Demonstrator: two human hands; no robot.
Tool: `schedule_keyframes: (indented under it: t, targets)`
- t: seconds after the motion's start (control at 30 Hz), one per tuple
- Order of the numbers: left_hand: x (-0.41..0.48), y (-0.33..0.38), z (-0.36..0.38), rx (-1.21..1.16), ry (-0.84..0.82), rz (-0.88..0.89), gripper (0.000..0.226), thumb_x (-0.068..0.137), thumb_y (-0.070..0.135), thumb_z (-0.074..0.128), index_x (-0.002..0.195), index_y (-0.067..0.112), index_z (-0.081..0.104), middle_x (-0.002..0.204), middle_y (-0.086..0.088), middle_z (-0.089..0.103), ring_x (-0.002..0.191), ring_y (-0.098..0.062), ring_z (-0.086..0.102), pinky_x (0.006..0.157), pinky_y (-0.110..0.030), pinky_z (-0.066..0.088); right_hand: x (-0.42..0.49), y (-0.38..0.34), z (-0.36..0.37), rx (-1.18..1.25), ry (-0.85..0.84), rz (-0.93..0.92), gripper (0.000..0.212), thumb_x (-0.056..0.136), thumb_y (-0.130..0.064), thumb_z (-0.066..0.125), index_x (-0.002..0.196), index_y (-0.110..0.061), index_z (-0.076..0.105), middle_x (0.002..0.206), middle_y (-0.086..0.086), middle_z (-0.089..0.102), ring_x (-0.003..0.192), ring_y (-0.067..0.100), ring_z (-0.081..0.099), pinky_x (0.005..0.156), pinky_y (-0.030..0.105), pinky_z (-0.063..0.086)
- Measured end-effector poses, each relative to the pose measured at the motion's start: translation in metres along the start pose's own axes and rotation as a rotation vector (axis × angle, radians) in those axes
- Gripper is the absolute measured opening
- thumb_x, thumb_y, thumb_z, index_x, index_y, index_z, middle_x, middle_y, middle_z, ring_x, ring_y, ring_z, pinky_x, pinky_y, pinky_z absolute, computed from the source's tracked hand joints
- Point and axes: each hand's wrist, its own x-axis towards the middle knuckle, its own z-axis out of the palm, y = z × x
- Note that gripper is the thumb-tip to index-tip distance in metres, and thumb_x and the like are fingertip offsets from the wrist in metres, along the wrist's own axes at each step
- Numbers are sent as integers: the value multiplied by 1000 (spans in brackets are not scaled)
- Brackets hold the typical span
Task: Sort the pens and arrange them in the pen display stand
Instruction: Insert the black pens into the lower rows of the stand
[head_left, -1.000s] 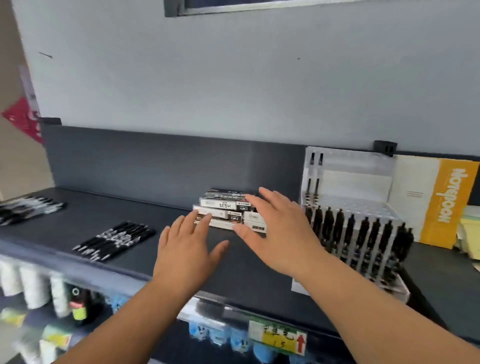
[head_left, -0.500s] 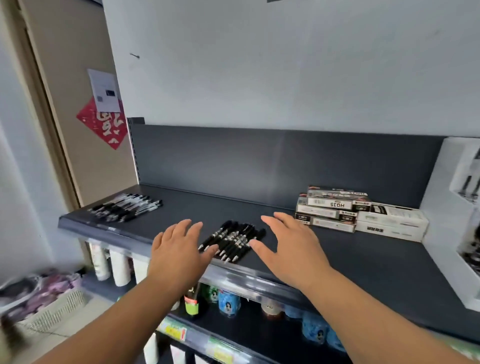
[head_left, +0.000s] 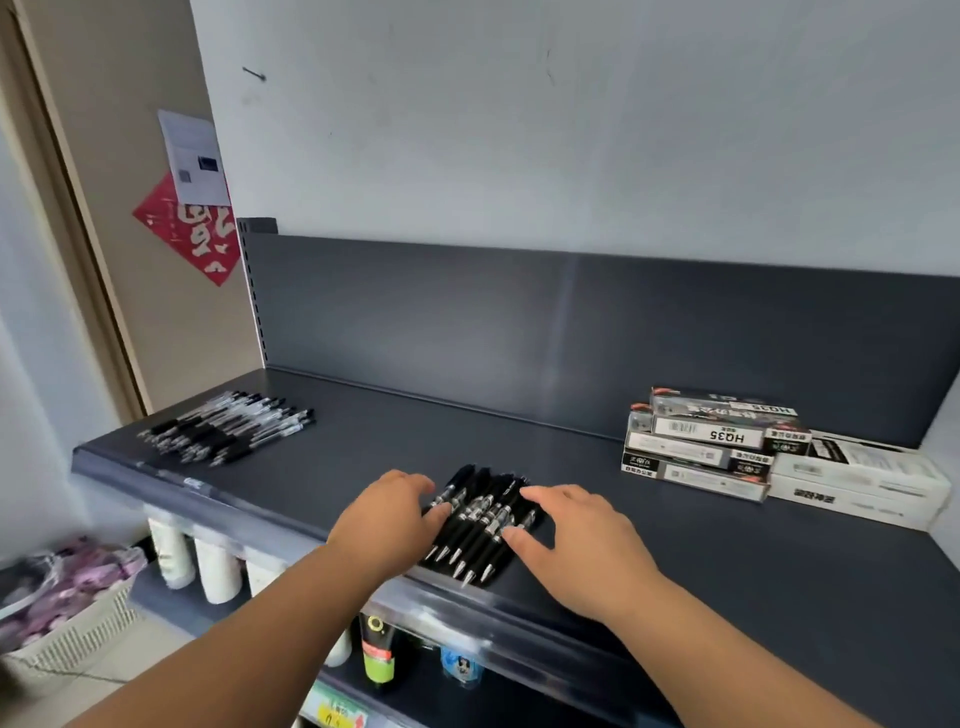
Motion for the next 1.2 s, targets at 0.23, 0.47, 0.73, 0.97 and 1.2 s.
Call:
schedule_keyframes:
  t: [0.23, 0.47, 0.73, 0.97, 1.2]
  targets:
    - [37, 0, 1, 14, -138, -48, 26, 83, 34, 64, 108, 27, 62, 113, 2, 68, 103, -15, 62, 89, -27, 48, 25, 2, 5, 3, -63, 49, 45, 91, -63, 44, 128, -39, 53, 115, -9, 59, 116, 14, 51, 98, 33, 39]
    - [60, 0, -5, 31, -281, -35, 23, 75, 32, 71, 75, 21, 51, 73, -1, 50, 64, -18, 45, 62, -26, 39, 38, -11, 6, 4, -52, 127, 41, 87, -63, 50, 118, -37, 54, 115, -8, 57, 109, 15, 55, 83, 31, 44]
    - [75, -18, -1, -140, -343, 48, 26, 76, 32, 73, 81, 7, 72, 67, -7, 64, 59, -17, 57, 74, -33, 58, 44, -29, 7, 66, -44, 315, 55, 78, -48, 63, 125, -26, 44, 109, -3, 53, 97, 17, 55, 76, 32, 50]
    - [70, -26, 7, -345, -371, 154, 21, 79, 30, 70, 74, 10, 68, 64, -3, 55, 58, -16, 51, 59, -26, 47, 50, -45, 5, 154, -29, 541, 49, 73, -33, 73, 105, -13, 42, 84, -1, 54, 67, 11, 56, 56, 27, 48]
    - [69, -33, 9, -538, -384, 173, 27, 79, 31, 70, 79, 5, 66, 67, -2, 59, 63, -15, 54, 62, -29, 47, 47, -53, 4, 121, -13, 624, 31, 71, -32, 73, 70, -15, 47, 69, -1, 54, 61, 15, 51, 50, 23, 40]
